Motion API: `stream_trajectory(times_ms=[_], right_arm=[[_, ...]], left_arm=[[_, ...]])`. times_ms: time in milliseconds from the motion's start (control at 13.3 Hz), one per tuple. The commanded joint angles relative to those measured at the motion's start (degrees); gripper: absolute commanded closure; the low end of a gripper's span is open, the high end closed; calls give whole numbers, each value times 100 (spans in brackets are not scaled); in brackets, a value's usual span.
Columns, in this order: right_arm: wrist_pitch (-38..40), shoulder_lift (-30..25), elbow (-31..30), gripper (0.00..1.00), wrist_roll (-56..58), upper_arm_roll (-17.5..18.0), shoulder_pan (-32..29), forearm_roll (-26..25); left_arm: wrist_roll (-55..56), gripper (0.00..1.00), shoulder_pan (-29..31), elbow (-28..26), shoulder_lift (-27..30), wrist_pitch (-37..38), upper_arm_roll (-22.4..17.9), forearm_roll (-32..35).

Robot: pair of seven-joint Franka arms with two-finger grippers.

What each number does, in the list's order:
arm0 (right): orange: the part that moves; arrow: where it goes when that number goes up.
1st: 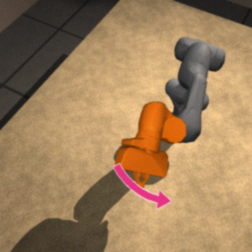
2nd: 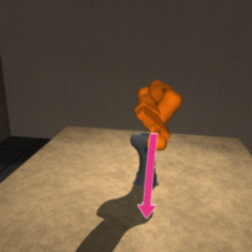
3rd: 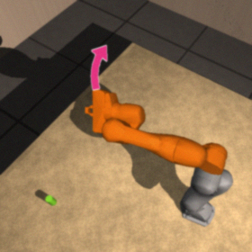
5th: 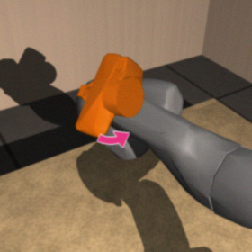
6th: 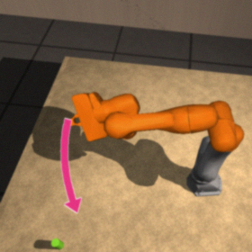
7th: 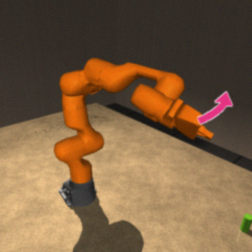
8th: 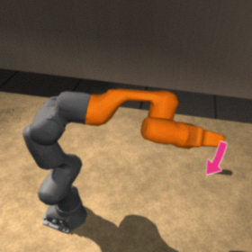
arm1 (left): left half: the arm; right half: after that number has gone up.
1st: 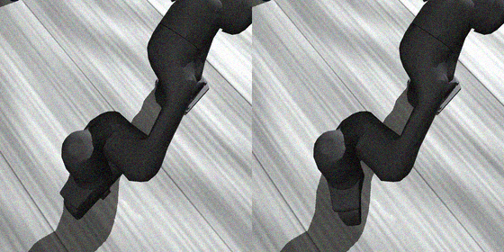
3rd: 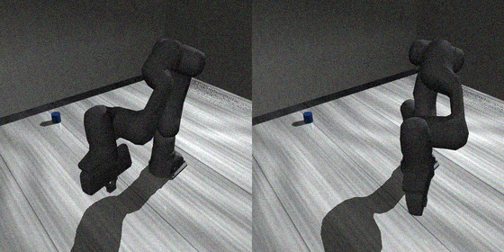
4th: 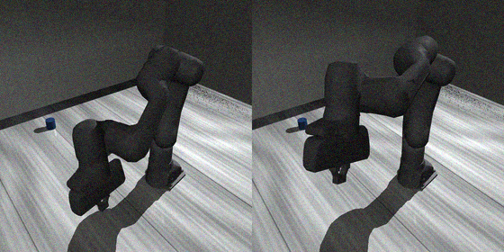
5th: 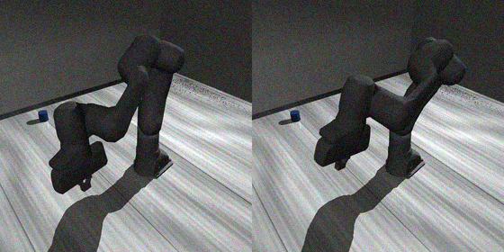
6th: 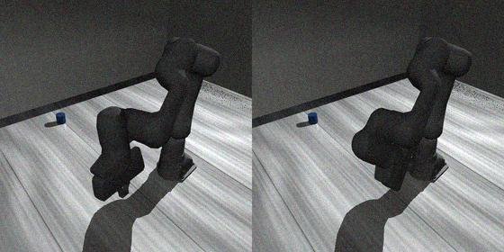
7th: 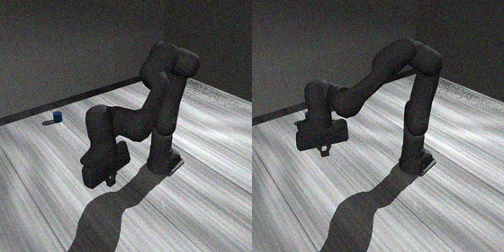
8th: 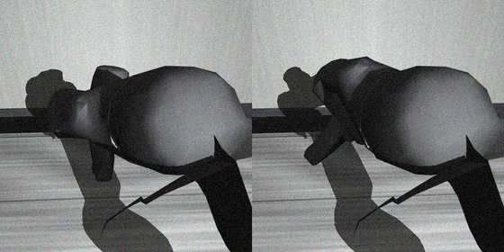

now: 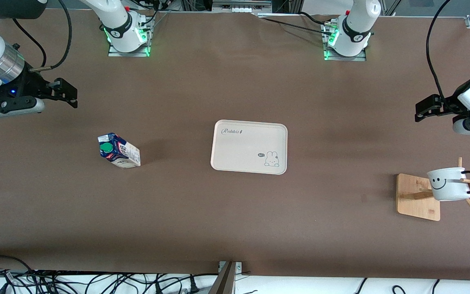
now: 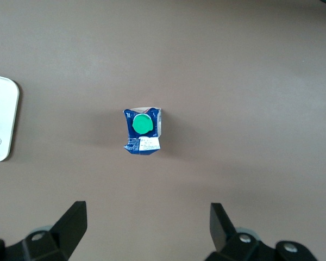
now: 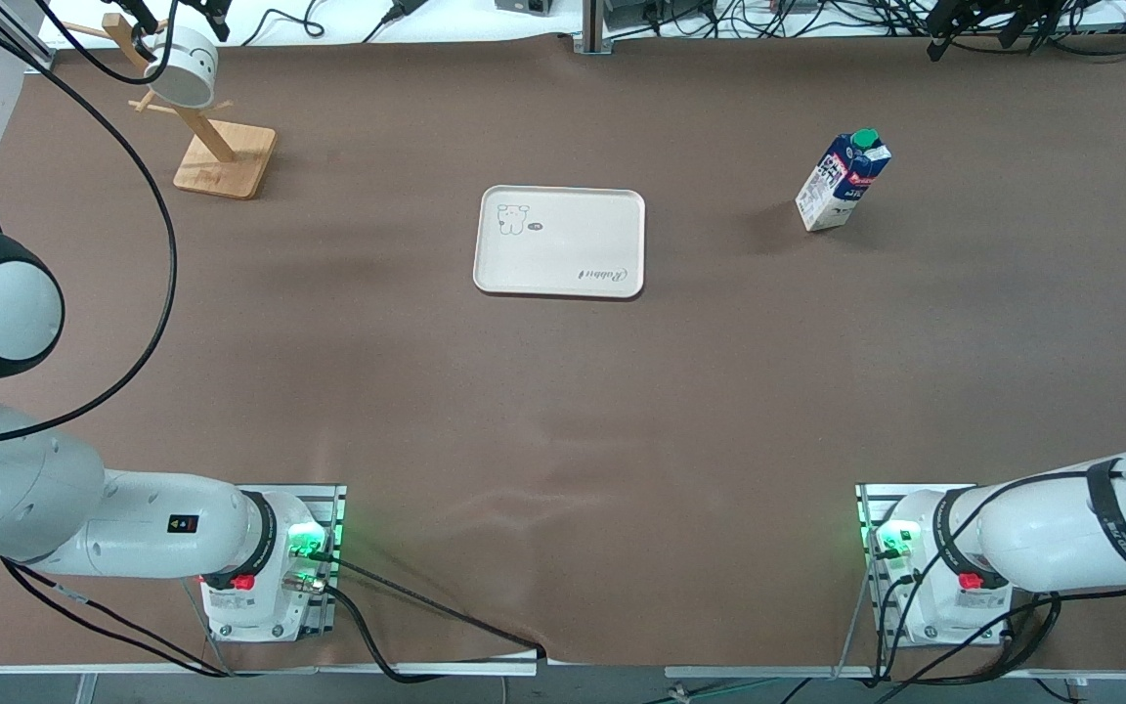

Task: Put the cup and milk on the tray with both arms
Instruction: 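Lower the right gripper onto the blue milk carton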

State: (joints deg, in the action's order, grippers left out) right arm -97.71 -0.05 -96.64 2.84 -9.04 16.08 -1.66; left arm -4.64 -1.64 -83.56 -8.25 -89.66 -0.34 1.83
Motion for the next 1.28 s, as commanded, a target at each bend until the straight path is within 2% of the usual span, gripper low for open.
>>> stream_trajectory(times_ms=[0, 603, 754, 905, 1055, 1206], right_arm=[[-80, -187, -134, 0, -439, 94, 44, -10], [-266, -13, 92, 0, -522, 104, 27, -1], [-301, 249, 101, 0, -513, 104, 27, -62], [-354, 277, 101, 0, -531, 122, 62, -63], [-328, 417, 101, 0, -583, 130, 289, -62], [-301, 829, 110, 0, -487, 113, 369, -54]], left_arm=[[-46, 0, 24, 138, -45, 124, 16, 45], [-46, 0, 24, 138, -45, 124, 16, 45], [-46, 0, 24, 129, -45, 133, -1, 45], [-46, 0, 24, 138, -45, 168, -1, 45], [-46, 0, 24, 138, -54, 176, -1, 45], [-20, 0, 6, 173, -54, 185, 8, 45]])
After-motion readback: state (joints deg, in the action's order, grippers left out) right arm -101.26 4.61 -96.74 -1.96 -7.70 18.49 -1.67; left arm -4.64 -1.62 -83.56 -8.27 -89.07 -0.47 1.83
